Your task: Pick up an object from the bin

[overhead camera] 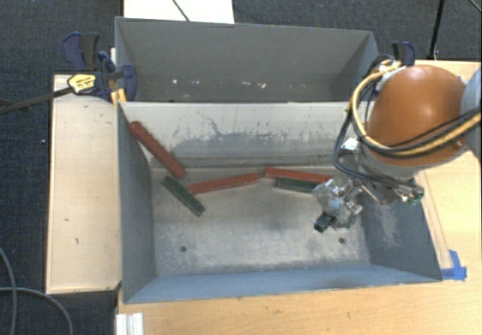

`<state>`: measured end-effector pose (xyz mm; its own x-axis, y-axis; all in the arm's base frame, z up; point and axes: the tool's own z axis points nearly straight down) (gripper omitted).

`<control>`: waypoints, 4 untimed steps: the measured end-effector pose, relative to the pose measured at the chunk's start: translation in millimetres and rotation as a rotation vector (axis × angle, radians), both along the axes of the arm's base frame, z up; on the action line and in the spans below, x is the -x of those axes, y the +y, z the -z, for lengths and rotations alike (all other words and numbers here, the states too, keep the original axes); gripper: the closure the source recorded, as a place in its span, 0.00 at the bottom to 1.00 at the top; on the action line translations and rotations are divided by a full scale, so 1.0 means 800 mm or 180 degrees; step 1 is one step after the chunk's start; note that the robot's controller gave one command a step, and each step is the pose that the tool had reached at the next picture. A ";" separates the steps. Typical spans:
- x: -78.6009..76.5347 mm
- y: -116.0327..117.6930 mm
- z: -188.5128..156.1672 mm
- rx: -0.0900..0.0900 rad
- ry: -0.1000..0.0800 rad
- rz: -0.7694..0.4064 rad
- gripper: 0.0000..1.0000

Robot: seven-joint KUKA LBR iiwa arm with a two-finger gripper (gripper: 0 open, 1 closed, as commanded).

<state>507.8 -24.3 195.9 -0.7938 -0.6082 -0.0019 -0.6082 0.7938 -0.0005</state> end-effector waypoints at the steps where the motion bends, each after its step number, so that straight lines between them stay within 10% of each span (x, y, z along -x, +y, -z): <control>1: 0.000 0.000 0.000 0.0000 0.0000 -0.0001 1.00; 3: 0.017 -0.004 0.013 0.0002 -0.0002 -0.0309 1.00; 4: -0.057 -0.024 -0.131 0.0000 -0.0005 -0.1483 1.00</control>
Offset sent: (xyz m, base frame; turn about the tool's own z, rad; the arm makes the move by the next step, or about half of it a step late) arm 0.0219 0.0033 0.0998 -0.3925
